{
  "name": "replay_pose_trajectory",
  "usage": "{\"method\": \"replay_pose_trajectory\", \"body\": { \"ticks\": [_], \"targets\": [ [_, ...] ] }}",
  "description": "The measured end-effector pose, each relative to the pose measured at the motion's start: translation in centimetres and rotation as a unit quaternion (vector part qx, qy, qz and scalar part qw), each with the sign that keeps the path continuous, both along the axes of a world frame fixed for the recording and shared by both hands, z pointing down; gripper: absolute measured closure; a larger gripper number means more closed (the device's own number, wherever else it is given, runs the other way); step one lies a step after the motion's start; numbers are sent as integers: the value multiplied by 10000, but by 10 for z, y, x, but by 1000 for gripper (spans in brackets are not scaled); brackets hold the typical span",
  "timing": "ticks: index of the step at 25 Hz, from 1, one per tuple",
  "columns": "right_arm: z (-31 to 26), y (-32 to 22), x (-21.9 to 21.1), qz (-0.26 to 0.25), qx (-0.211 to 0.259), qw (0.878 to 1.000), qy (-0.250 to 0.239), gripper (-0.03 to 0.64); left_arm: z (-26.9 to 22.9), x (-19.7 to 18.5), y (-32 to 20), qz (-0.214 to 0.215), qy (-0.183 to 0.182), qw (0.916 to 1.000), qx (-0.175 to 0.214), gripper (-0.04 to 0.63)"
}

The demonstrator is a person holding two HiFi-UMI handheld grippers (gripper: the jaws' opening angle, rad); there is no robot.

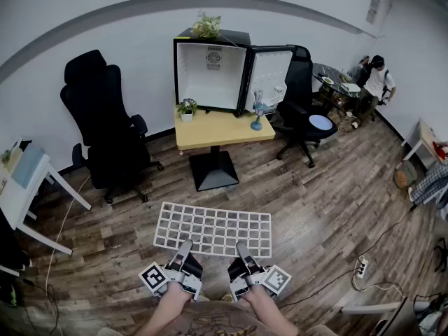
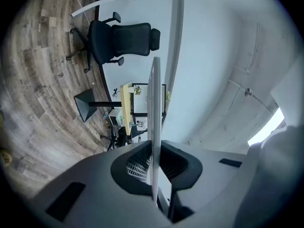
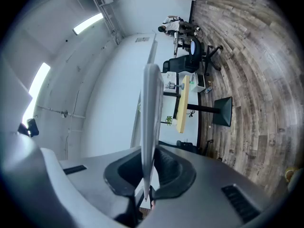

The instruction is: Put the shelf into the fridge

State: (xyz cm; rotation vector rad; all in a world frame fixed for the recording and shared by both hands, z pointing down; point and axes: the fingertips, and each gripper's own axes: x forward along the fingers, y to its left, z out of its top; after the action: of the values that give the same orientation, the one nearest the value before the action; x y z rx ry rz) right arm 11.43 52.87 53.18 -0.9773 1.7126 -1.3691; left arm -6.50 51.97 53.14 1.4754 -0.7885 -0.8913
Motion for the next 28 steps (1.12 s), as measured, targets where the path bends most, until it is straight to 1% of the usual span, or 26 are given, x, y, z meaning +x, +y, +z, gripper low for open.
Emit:
{"method": "replay_pose_trajectory", "body": {
  "ticks": [10,13,21,28],
  "targets": [
    [-5,0,-9,-11,108,9999,112,598,0,-10,1,56,-23,10000,3,544],
    [-5,0,-12,19,81,9999,58,597,2,-12,1,95,-45,9999,-17,544],
    [3,-4,-25,104,51,9999,111,598,10,-25,-3,288,-90,9995,9,545],
    [12,-12,-36,190,-68,9998,-18,598,16,-34,-13,363,-75,9993,-29,544]
  ]
}}
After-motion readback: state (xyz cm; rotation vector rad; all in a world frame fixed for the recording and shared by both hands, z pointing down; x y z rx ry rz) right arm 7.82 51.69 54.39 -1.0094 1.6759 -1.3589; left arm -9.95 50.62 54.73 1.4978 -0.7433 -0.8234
